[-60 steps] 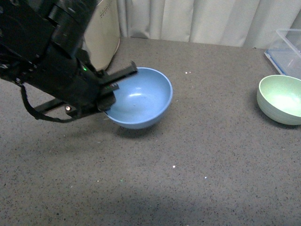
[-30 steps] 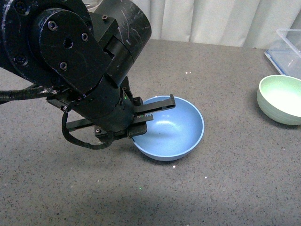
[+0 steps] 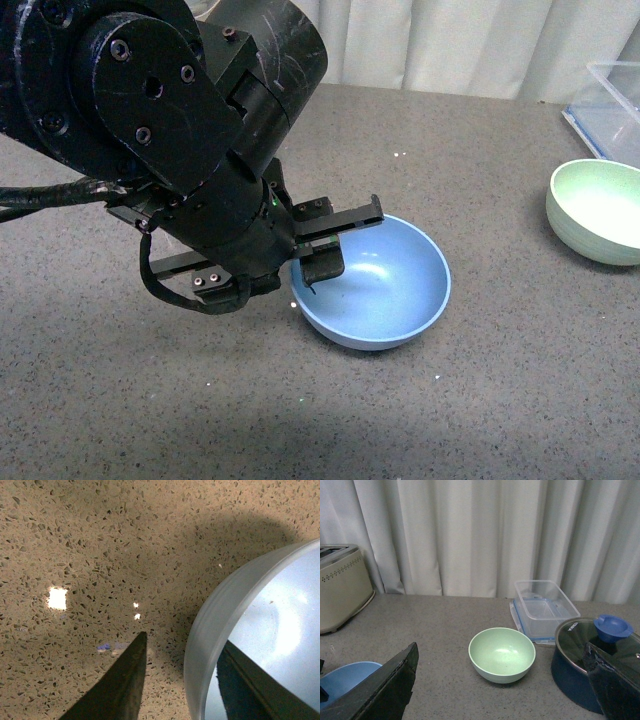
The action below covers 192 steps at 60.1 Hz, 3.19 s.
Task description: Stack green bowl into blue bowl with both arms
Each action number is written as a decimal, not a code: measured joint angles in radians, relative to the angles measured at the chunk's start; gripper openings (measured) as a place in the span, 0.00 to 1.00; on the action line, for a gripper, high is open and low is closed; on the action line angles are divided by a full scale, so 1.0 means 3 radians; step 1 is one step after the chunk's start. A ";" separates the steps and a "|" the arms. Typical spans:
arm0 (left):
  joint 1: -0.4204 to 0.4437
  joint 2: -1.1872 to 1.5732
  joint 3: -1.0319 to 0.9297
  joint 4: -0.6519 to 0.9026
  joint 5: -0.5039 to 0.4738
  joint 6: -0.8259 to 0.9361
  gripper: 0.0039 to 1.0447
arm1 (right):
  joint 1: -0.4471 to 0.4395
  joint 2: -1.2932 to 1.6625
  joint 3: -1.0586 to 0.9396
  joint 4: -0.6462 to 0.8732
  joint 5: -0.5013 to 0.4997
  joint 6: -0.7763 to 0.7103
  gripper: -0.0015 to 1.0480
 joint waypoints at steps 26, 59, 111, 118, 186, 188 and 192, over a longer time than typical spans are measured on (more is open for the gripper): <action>0.0500 -0.0722 -0.0318 0.0394 -0.0118 -0.0156 0.94 | 0.0000 0.0000 0.0000 0.0000 0.0000 0.0000 0.91; 0.0880 -0.1226 -0.1929 0.3892 -0.0773 0.1686 0.56 | 0.0000 0.0000 0.0000 0.0000 0.0009 0.0000 0.91; 0.1659 -0.3553 -0.3421 0.3343 -0.0039 0.2112 0.04 | 0.0000 0.0000 0.0000 0.0000 0.0001 0.0000 0.91; 0.1677 -0.3849 -0.3489 0.3114 -0.0031 0.2112 0.04 | 0.0000 0.0000 0.0000 0.0000 -0.0003 0.0000 0.91; 0.1678 -0.6130 -0.3564 0.1033 -0.0019 0.2113 0.04 | 0.0000 0.0000 0.0000 0.0000 0.0000 0.0000 0.91; 0.1678 -0.6158 -0.3564 0.1005 -0.0018 0.2113 0.04 | 0.0000 0.0000 0.0000 0.0000 0.0000 0.0000 0.91; 0.1678 -0.6210 -0.3564 0.0951 -0.0019 0.2113 0.04 | 0.0000 0.0000 0.0000 0.0000 0.0000 0.0000 0.91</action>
